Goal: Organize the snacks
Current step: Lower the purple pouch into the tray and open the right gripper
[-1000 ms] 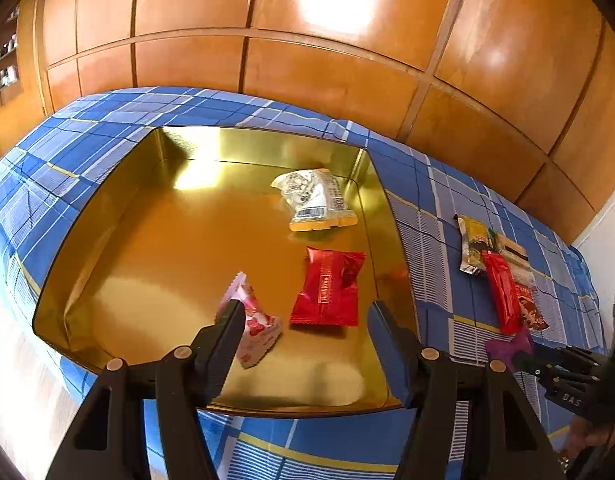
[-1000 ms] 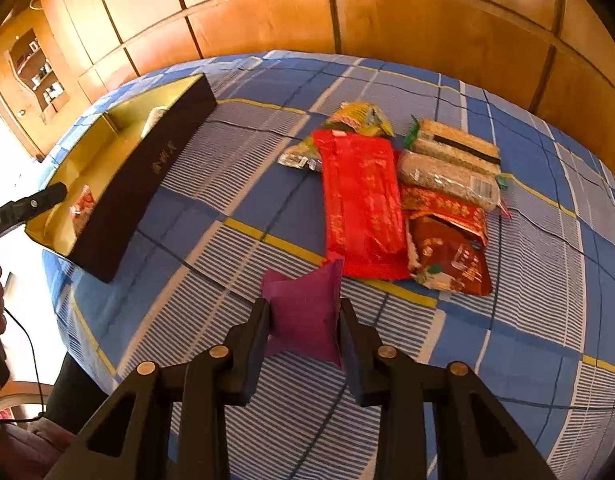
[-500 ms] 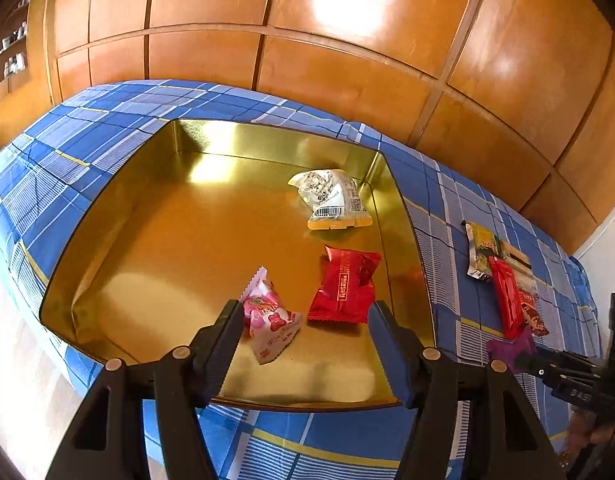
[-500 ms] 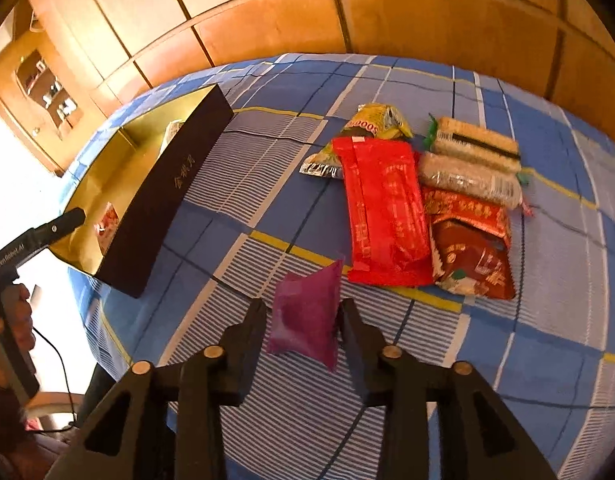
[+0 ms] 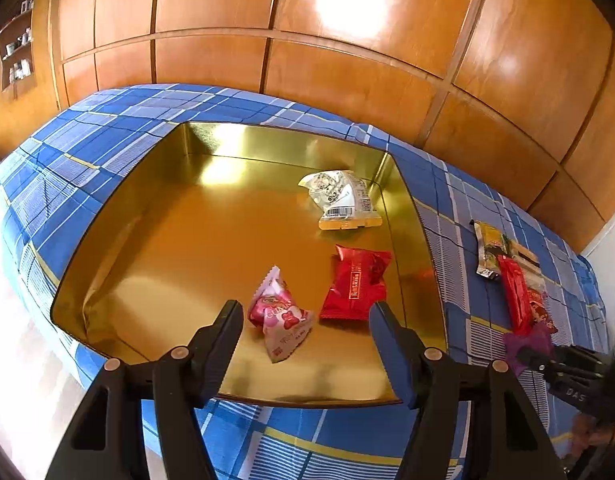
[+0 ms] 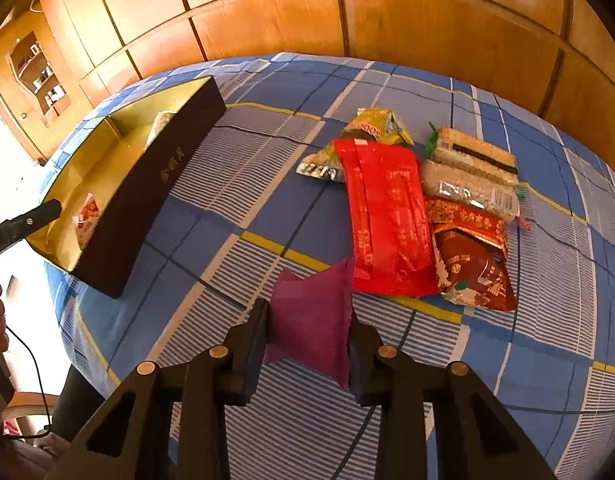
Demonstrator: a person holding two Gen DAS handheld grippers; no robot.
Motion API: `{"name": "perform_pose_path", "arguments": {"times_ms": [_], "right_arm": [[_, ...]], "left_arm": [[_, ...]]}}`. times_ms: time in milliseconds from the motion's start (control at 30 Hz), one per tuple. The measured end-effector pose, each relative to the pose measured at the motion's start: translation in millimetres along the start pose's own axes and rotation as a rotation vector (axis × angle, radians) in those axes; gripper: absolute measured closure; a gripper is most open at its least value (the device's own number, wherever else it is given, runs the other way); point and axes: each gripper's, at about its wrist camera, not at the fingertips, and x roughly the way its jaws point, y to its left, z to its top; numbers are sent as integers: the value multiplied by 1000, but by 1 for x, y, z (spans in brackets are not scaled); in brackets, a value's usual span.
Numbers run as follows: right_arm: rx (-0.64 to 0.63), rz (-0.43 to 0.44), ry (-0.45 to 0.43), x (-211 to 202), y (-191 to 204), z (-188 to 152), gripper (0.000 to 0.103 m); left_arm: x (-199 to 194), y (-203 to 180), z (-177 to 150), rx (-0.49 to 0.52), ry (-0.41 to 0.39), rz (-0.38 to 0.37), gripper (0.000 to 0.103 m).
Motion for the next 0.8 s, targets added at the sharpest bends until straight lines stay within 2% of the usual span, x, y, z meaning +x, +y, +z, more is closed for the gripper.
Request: {"name": "perform_pose_path", "arguments": {"times_ms": [200,433,533,667,800], "right_arm": [[-51,82,-56,-18,27,20,69],[-159,240,-99,-25,90,59,68],[-213,281,-99,-21,119,69,67],[-265,303,-68,-4,149,75,63],[-275,271,-27,16,159,70,63]], "left_arm": [[-2,5,0,-9,-14,15,35],[-6,15,1,-28,-28,31,35],[-7,23,2,-46,-35,42,35],[-9,33,2,-68,-37,59,35],[-8,39,0,-78,-30,72,35]]}}
